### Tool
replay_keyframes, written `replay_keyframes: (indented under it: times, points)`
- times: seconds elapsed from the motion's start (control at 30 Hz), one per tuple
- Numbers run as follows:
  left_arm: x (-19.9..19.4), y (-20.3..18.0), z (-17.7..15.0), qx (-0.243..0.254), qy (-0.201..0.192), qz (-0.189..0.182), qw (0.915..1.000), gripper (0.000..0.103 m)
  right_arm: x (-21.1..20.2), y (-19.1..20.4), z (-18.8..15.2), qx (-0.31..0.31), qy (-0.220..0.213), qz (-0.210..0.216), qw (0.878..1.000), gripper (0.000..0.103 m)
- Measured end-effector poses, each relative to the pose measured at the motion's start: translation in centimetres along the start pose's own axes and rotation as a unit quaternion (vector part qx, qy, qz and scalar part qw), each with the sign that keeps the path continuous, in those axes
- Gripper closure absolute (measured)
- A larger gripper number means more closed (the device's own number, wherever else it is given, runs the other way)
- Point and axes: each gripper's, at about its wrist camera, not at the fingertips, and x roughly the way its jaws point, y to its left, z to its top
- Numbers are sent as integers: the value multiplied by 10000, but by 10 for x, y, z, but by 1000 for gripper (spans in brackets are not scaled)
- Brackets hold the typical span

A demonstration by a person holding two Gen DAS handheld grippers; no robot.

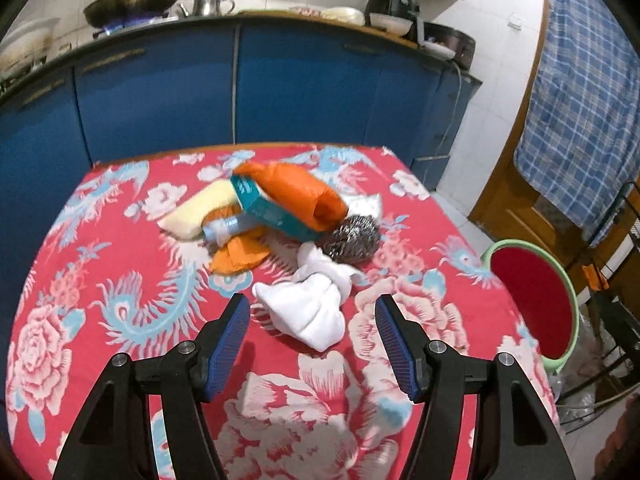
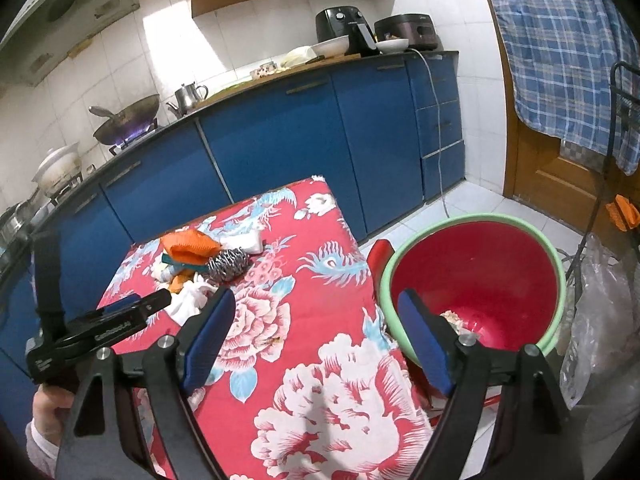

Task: Collect trash
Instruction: 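Lower the left gripper onto the white cloth and close it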

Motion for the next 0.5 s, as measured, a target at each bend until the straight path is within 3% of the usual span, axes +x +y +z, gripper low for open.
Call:
replay_keyframes:
  times: [0.27, 0.5]
  points:
    - [35, -3, -4, 27, 278, 71, 9996, 36, 12, -4, -3, 35, 151, -14, 9999, 19]
    - [51, -2, -2, 55, 262, 162, 9995, 36, 19, -5, -5, 44, 255, -25, 9997, 19]
